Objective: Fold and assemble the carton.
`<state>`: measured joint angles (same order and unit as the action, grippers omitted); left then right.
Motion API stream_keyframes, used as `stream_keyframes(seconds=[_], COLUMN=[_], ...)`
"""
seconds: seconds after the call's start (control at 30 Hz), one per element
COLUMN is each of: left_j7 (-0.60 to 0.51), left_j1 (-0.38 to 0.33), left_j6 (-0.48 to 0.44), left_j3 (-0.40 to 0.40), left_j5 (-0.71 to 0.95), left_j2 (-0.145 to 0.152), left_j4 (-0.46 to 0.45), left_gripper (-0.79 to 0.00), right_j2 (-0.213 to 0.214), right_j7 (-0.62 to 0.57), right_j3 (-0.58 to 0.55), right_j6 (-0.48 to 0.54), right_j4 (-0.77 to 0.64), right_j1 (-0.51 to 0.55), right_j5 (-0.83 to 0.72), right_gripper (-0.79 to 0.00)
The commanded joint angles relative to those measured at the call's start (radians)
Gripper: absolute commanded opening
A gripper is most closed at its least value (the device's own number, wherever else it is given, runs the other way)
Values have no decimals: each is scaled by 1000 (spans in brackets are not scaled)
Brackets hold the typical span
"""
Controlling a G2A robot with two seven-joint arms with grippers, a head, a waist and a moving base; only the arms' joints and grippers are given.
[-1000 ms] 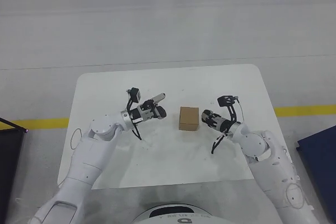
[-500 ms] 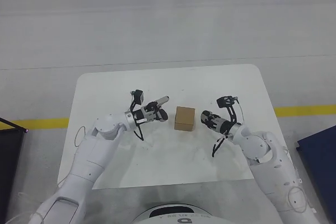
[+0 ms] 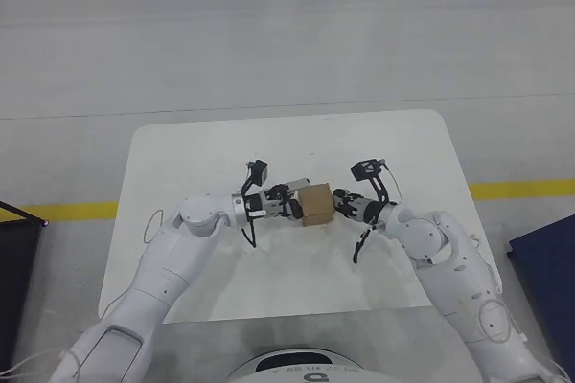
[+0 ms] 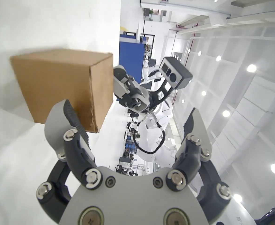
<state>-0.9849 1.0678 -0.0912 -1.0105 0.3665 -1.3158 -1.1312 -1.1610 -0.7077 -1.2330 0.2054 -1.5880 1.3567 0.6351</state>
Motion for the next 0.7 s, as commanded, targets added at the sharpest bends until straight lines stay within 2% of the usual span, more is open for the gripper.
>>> stream_keyframes(seconds=[0.0, 0.17, 0.3, 0.67], left_j7=[-27, -87, -87, -157], left_j1=[-2, 3, 10, 48], left_j6=[2, -2, -21, -40], left_j3=[10, 34, 22, -106], left_j5=[-6, 23, 52, 130], left_j2=[0, -3, -1, 36], left_j4=[-3, -31, -49, -85], left_gripper=[0, 0, 0, 0], right_j2=[-3, -10, -9, 26], right_j7=[-6, -16, -5, 20], right_j3=[22, 66, 57, -99], right_j6=[8, 21, 12, 47], right_j4=[10, 18, 12, -109], right_j1=[-29, -84, -90, 94], right_j5=[1, 16, 14, -12], right_gripper=[-785, -785, -785, -785])
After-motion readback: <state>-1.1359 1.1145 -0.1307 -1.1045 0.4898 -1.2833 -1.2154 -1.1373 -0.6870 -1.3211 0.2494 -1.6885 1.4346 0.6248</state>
